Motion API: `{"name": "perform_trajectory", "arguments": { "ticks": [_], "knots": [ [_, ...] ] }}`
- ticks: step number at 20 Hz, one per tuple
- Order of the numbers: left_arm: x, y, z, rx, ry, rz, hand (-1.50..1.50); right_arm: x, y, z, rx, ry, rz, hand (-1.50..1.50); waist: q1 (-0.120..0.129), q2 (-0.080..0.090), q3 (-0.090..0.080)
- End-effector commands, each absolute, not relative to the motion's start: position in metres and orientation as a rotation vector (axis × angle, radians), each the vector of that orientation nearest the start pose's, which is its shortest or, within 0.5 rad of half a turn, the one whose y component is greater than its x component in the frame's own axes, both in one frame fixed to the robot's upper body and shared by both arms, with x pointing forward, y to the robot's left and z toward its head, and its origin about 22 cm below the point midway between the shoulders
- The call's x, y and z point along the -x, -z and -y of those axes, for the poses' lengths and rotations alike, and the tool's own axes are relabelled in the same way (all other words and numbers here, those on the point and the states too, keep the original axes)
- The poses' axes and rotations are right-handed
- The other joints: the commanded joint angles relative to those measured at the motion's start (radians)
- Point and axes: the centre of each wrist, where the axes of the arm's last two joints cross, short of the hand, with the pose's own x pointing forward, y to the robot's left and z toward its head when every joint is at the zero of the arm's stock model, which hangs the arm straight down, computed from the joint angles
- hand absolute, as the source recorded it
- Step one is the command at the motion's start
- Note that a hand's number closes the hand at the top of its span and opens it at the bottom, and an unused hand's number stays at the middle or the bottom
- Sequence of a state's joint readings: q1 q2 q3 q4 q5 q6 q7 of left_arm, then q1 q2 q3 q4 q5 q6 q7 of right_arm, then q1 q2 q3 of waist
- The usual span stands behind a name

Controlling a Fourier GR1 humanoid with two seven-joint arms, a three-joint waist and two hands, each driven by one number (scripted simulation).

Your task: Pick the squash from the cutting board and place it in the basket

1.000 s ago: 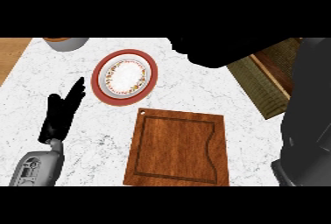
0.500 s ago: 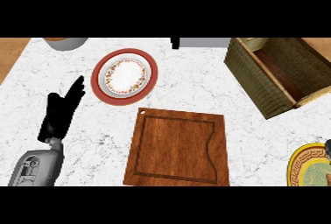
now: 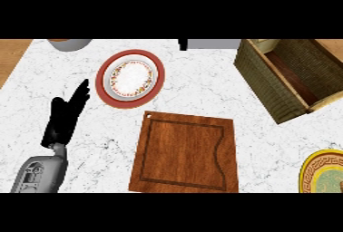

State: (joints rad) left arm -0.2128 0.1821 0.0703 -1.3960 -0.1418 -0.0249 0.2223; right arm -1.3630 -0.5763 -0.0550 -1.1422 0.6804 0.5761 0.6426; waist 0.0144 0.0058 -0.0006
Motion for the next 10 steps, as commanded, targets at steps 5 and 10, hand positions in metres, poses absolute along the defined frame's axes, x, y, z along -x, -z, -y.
{"name": "perform_trajectory", "arguments": {
  "ticks": [5, 10],
  "knots": [
    [-0.300, -0.023, -0.273, -0.261, 0.203, 1.381, 0.00, -0.400, -0.379, 0.296, 1.157, -0.860, 1.394, 1.50, -0.003, 0.000, 0.001],
    [-0.307, -0.030, -0.268, -0.250, 0.218, 1.363, 0.00, -0.412, -0.375, 0.308, 1.068, -0.897, 1.417, 1.50, -0.003, -0.001, 0.000]
  ]
}}
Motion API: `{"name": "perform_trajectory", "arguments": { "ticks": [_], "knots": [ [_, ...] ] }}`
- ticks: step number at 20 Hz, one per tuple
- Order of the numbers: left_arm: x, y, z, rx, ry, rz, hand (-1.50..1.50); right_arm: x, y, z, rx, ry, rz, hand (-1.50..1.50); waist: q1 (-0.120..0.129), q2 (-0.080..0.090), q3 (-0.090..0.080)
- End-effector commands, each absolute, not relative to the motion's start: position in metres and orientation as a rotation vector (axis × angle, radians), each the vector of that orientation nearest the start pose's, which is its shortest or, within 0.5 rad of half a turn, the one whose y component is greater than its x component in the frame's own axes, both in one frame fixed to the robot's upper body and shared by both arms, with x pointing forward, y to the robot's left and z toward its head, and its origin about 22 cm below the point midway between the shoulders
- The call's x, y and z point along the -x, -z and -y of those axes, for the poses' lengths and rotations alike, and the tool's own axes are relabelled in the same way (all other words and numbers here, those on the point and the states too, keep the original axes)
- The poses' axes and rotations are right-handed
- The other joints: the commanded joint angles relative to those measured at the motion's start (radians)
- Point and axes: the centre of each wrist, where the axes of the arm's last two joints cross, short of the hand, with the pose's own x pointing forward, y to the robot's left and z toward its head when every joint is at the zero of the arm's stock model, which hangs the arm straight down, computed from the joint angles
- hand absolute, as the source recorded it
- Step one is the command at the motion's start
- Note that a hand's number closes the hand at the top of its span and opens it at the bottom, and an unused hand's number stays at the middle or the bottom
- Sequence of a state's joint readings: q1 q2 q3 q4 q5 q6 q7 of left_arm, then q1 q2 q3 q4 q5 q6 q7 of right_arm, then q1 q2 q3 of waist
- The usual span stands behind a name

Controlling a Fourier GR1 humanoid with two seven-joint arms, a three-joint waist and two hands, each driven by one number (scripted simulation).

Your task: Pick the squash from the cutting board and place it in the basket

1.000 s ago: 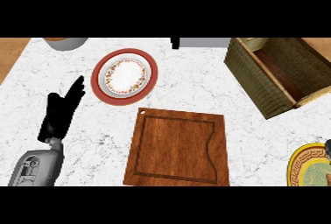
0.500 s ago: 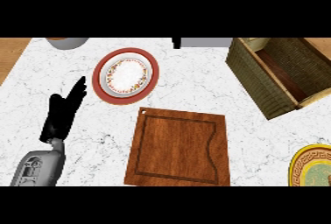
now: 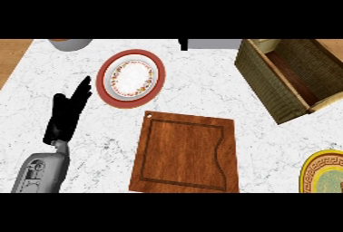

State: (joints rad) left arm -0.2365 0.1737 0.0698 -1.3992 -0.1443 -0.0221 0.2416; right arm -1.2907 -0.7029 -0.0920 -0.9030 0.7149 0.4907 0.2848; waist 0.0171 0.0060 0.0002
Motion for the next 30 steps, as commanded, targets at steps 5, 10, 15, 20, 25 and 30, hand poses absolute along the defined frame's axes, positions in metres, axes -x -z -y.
{"name": "perform_trajectory", "arguments": {
  "ticks": [5, 10, 15, 20, 25, 30],
  "knots": [
    [-0.310, -0.032, -0.274, -0.274, 0.198, 1.381, 0.00, -0.421, -0.339, 0.336, 1.080, -0.946, 1.372, 1.50, -0.009, -0.001, 0.000],
    [-0.298, -0.032, -0.278, -0.259, 0.240, 1.362, 0.00, -0.441, -0.293, 0.331, 0.946, -0.895, 1.337, 1.50, 0.001, -0.001, 0.000],
    [-0.297, -0.028, -0.271, -0.250, 0.219, 1.355, 0.00, -0.449, -0.274, 0.338, 0.841, -0.731, 1.339, -1.50, 0.007, 0.002, 0.000],
    [-0.286, -0.027, -0.284, -0.245, 0.214, 1.371, 0.00, -0.443, -0.278, 0.359, 0.824, -0.645, 1.456, -1.50, 0.008, -0.001, 0.000],
    [-0.304, -0.029, -0.255, -0.257, 0.234, 1.375, 0.00, -0.437, -0.271, 0.376, 0.834, -0.428, 1.588, -1.50, -0.001, 0.002, 0.001],
    [-0.296, -0.018, -0.258, -0.282, 0.214, 1.356, 0.00, -0.419, -0.303, 0.404, 0.922, -0.197, 1.635, -1.50, -0.012, -0.004, 0.000]
  ]
}}
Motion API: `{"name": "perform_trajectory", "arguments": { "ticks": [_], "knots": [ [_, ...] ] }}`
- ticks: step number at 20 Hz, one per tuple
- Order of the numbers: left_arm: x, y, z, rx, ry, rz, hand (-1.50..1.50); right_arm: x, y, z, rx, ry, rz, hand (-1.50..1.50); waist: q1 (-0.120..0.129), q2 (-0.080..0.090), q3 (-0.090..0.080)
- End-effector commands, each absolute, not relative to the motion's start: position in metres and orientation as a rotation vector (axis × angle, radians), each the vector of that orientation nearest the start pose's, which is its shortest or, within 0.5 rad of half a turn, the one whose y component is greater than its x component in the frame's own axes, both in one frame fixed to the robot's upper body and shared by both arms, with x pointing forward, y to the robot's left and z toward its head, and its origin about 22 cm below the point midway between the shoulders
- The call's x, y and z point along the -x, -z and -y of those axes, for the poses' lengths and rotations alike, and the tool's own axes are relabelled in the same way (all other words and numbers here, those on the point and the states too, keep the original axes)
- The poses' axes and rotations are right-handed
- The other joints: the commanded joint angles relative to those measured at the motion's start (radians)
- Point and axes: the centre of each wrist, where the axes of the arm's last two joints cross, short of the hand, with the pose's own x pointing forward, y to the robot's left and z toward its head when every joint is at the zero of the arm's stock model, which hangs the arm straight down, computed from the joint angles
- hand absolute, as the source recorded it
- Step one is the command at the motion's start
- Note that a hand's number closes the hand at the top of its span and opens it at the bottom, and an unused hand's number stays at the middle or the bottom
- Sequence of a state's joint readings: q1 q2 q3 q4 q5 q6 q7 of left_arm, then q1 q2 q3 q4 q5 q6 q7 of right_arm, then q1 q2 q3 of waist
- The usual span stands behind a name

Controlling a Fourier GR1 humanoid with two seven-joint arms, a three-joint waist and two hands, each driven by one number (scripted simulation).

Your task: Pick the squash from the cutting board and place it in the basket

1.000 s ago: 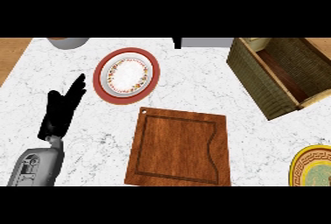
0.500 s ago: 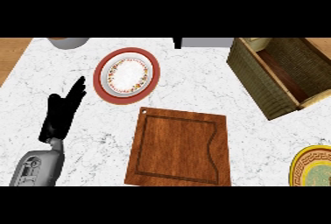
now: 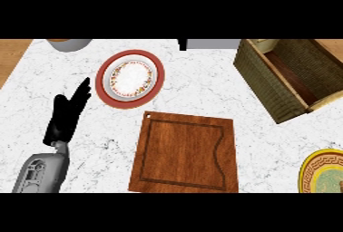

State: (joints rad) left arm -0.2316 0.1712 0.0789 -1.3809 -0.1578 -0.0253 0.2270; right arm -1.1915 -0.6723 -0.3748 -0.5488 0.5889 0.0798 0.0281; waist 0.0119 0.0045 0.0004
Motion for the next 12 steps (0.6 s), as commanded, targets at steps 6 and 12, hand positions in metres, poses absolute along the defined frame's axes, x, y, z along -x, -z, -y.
{"name": "perform_trajectory", "arguments": {
  "ticks": [6, 12],
  "knots": [
    [-0.297, -0.020, -0.278, -0.257, 0.206, 1.373, 0.00, -0.372, -0.293, 0.488, 0.943, -0.025, 1.550, -1.50, -0.009, 0.001, 0.000],
    [-0.297, -0.023, -0.271, -0.266, 0.210, 1.356, 0.00, -0.319, -0.290, 0.551, 0.894, -0.005, 1.511, -1.50, -0.005, 0.002, 0.001]
  ]
}}
